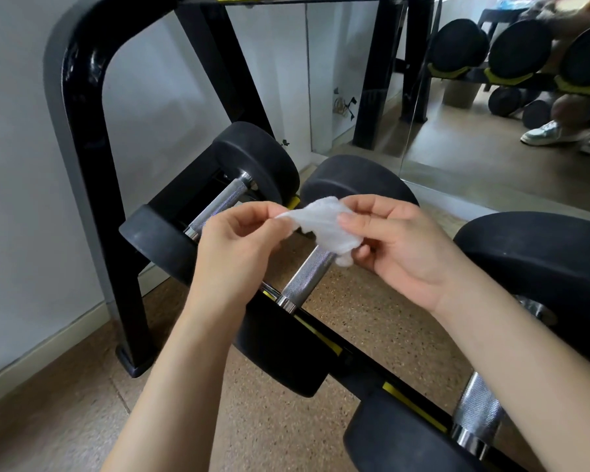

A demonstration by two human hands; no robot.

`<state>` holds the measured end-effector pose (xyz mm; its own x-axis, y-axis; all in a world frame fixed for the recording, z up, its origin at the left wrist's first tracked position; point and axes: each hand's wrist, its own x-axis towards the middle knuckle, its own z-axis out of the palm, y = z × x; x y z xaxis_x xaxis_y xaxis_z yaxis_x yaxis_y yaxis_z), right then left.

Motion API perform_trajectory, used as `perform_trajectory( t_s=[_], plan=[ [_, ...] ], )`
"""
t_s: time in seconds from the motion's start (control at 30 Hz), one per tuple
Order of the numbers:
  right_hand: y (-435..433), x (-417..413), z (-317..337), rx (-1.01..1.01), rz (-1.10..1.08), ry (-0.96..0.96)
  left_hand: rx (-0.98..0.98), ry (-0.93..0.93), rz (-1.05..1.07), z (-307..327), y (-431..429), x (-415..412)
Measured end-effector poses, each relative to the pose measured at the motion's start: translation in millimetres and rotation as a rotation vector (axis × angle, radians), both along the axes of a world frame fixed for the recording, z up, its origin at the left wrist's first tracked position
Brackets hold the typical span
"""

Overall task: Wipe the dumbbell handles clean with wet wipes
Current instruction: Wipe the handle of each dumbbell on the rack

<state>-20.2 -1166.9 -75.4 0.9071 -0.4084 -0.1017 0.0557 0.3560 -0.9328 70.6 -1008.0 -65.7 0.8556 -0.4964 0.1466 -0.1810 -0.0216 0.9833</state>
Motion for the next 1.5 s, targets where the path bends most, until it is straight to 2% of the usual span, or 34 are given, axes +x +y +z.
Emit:
perform_trajectory(
  t_s=[0.1, 0.17, 0.23, 0.33, 0.4, 0.43, 0.5, 0.53, 0.57, 0.63, 0.73, 0.83, 0.93, 0.97, 1.07, 1.17, 1.2, 1.3, 1.47, 1.5],
  plan=[
    [-3.7, -4.3, 3.6, -0.056, 0.091, 0.038, -0.110, 0.071, -0.019, 1.0, -1.1, -1.2],
    [-6.2, -6.0, 6.9, -0.127, 0.143, 0.092, -0.111, 0.030, 0.052, -0.2, -2.7, -1.2],
    [-8.6, -8.4, 10.0, -0.189, 0.169, 0.140, 0.018, -0.143, 0.126, -3.3, -2.0, 2.7],
    [-10.9, -13.1, 13.4, -0.255, 0.151, 0.145, 0.444, -0.497, 0.172, -7.9, 1.6, 5.9],
    [-8.8, -13.1, 14.3, -0.305, 0.146, 0.099, 0.533, -0.597, 0.193, -8.5, 1.6, 3.7],
    [-6.1, -12.0, 14.4, -0.347, 0.135, 0.082, 0.452, -0.563, 0.157, -8.0, 1.0, 2.4],
    [-0.6, -7.8, 13.2, -0.381, 0.104, 0.044, 0.208, -0.326, -0.076, -0.8, -1.6, -5.6],
    [2.6, -5.9, 13.1, -0.355, 0.102, 0.023, 0.187, -0.266, -0.192, 0.5, -3.6, -8.9],
    [5.5, -3.9, 12.7, -0.329, 0.106, 0.013, 0.246, -0.297, -0.262, 0.7, -4.5, -11.6],
    [8.5, -1.5, 11.9, -0.370, 0.063, 0.043, 0.362, -0.365, -0.259, -1.3, -5.6, -12.7],
    [5.7, 2.3, 3.9, -0.478, -0.118, 0.105, 0.338, -0.286, -0.185, -2.1, -3.7, -6.6],
    [5.2, 6.3, -8.6, -0.473, -0.216, 0.108, 0.393, -0.269, -0.180, -4.4, -3.1, -0.3],
    [10.6, 9.0, -17.8, -0.357, -0.093, 0.039, 0.573, -0.480, -0.216, -7.9, -3.2, -0.3],
    [13.2, 9.6, -23.5, -0.439, -0.037, 0.031, 0.659, -0.571, -0.227, -9.7, -2.1, 0.9],
    [22.3, 12.4, -48.3, -1.019, -0.031, 0.004, 0.850, -0.663, -0.264, -13.8, 8.4, 6.9],
    [27.5, 16.0, -64.4, -1.545, 0.072, -0.129, 0.799, -0.628, -0.266, -14.7, 23.5, 10.4],
    [29.4, 18.3, -66.5, -1.628, 0.133, -0.159, 0.770, -0.636, -0.250, -14.9, 27.6, 10.8],
    [27.7, 25.2, -57.7, -1.608, 0.312, -0.198, 0.726, -0.595, -0.215, -17.9, 34.0, 10.4],
    [10.0, 26.0, -44.9, -1.551, 0.118, -0.111, 0.710, -0.532, -0.202, -26.5, 38.5, 9.9],
    [17.8, 22.9, -47.0, -1.562, 0.133, -0.114, 0.692, -0.535, -0.192, -27.6, 39.0, 9.9]
  ],
)
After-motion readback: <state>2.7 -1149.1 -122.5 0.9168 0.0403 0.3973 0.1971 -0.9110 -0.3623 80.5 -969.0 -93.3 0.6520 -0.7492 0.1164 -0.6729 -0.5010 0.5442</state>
